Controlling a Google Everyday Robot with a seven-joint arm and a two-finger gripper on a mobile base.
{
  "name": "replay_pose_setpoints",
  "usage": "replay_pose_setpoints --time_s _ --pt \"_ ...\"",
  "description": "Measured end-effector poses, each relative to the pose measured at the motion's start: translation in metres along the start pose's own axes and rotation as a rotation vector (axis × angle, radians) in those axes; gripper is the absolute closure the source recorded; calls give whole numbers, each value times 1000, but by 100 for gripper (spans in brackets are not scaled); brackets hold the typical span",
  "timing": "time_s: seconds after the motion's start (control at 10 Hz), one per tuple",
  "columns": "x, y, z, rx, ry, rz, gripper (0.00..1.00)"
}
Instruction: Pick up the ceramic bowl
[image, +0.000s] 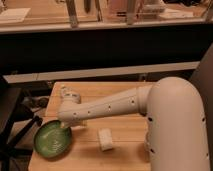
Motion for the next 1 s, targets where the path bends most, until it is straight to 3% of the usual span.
replay_pose_setpoints --time_s 1.0 --pt "9 -5 9 18 -13 -38 20"
